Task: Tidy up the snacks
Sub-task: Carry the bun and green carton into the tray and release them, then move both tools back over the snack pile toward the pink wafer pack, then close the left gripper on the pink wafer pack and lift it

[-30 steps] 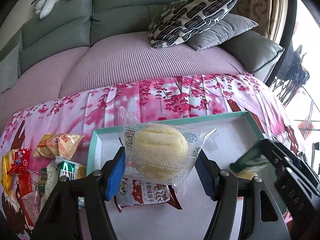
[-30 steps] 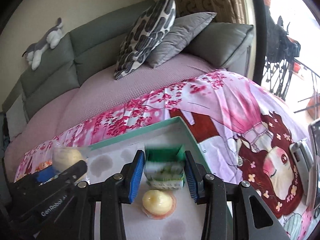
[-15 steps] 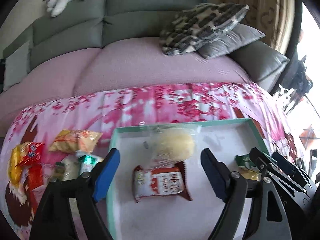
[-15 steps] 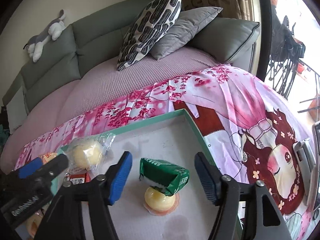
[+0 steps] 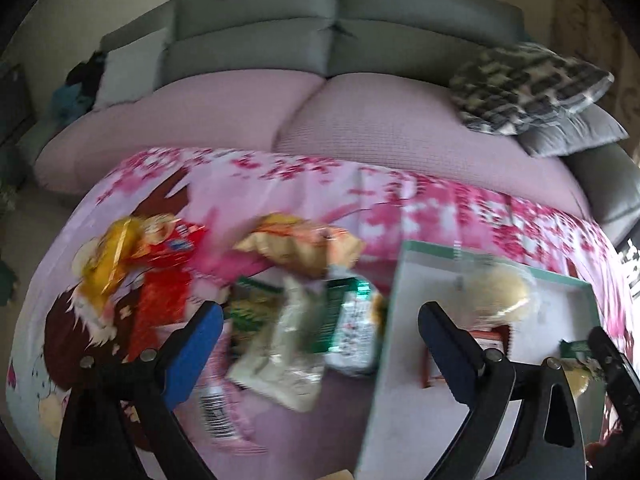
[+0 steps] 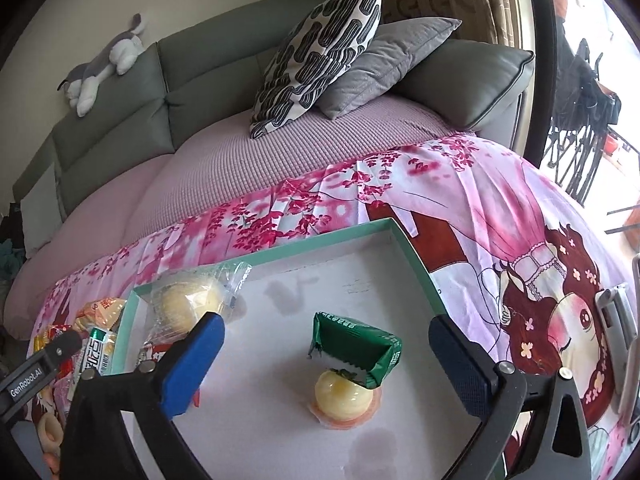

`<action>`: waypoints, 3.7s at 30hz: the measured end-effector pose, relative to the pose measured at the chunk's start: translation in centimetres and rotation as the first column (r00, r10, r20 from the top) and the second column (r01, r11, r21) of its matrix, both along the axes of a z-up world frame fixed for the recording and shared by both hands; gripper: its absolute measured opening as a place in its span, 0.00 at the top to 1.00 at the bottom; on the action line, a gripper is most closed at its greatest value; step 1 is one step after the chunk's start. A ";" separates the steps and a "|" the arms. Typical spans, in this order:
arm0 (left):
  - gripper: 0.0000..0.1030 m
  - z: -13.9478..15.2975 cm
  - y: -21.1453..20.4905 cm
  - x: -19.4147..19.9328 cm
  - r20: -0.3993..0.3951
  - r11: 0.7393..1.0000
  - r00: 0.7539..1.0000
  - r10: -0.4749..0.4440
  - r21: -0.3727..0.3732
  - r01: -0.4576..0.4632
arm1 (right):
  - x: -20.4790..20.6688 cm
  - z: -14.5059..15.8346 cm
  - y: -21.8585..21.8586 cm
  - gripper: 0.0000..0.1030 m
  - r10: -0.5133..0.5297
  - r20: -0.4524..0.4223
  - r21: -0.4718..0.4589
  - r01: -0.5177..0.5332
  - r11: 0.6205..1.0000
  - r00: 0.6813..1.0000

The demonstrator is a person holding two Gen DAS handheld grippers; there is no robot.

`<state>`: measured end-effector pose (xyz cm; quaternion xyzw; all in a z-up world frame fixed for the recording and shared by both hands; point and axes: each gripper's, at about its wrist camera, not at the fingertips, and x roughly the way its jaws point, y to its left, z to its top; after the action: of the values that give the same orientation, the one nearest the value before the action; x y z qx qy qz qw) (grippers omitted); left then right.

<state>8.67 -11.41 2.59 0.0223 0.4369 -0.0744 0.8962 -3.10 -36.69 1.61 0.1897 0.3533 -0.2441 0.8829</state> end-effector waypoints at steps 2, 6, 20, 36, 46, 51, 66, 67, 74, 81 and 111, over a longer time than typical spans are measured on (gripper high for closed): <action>0.05 -0.1 1.3 0.1 0.001 1.000 1.000 0.030 0.000 -0.030 | 0.0 0.4 0.3 0.00 0.002 0.005 -0.011 -0.002 1.000 1.000; 0.05 -0.2 3.3 -0.1 0.004 0.997 0.997 0.078 0.008 -0.078 | 0.0 1.3 1.3 0.00 0.013 0.017 -0.031 -0.012 0.999 1.000; 0.05 0.1 9.2 -0.3 0.034 0.982 0.982 0.186 -0.028 -0.185 | 0.8 2.7 5.6 0.00 0.091 0.065 -0.017 -0.090 0.996 0.994; 0.05 -1.2 17.2 -0.6 -0.052 0.934 0.933 0.357 0.008 -0.357 | 3.2 2.0 14.9 0.00 0.285 0.031 -0.031 -0.284 0.958 0.958; 0.05 -1.7 19.8 -0.7 -0.080 0.916 0.913 0.400 -0.007 -0.402 | 4.8 0.4 19.7 0.00 0.405 -0.014 -0.006 -0.405 0.914 0.914; 0.05 -2.1 20.9 -0.5 -0.107 0.912 0.907 0.407 -0.014 -0.410 | 5.5 -0.7 21.9 0.00 0.462 -0.037 0.010 -0.462 0.887 0.886; 0.05 -4.0 18.7 0.1 -0.208 0.953 0.939 0.275 -0.072 -0.295 | 6.3 -2.6 22.3 0.11 0.447 -0.093 0.030 -0.446 0.895 0.890; 0.05 -4.3 18.3 0.1 -0.221 0.955 0.940 0.260 -0.083 -0.284 | 6.2 -2.6 22.0 0.14 0.438 -0.097 0.026 -0.437 0.899 0.894; 0.05 -4.6 16.1 -0.1 -0.229 0.967 0.954 0.195 -0.115 -0.225 | 5.9 -2.4 20.5 0.19 0.397 -0.103 0.009 -0.398 0.917 0.912; 0.06 -5.1 13.5 -0.4 -0.244 0.976 0.964 0.101 -0.165 -0.144 | 5.6 -2.4 18.9 0.19 0.361 -0.104 0.012 -0.362 0.932 0.927; 0.62 -4.1 12.4 -0.7 -0.232 0.969 0.972 0.045 -0.228 -0.099 | 5.7 -2.3 19.5 0.22 0.397 -0.076 0.010 -0.397 0.918 0.915</action>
<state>7.92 0.97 -1.55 -0.1096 0.5241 -0.0953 0.8392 2.63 -17.16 -0.71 0.1020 0.4173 -0.0681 0.9004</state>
